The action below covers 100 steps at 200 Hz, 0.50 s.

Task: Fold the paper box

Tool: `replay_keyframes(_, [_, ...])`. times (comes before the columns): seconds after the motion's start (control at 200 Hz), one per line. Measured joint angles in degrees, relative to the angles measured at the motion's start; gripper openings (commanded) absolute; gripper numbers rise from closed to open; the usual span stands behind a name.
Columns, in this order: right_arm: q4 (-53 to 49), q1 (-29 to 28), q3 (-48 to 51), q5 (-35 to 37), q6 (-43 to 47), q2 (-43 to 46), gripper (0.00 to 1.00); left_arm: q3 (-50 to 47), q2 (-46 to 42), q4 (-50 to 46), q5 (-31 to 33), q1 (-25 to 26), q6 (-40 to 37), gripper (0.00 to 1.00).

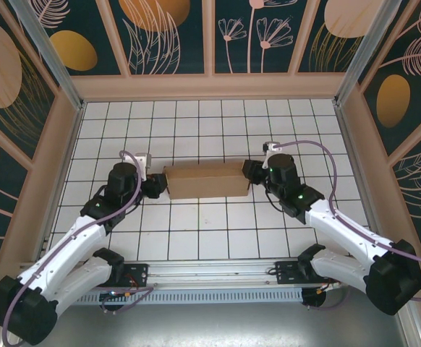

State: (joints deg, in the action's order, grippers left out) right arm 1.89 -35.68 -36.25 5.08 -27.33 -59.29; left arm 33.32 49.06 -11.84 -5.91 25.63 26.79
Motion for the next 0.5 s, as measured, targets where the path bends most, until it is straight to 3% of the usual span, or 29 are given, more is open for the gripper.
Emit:
replay_keyframes(0.39, [-0.8,-1.5,0.0,4.6,-1.0,0.5,0.33,1.7,-5.4,-2.1,-2.0,0.0,0.6,0.29])
replay_keyframes(0.5, [-1.1,-1.6,0.0,5.4,-1.2,0.6,0.34,3.8,-6.2,-1.1,-3.2,0.0,1.4,0.33])
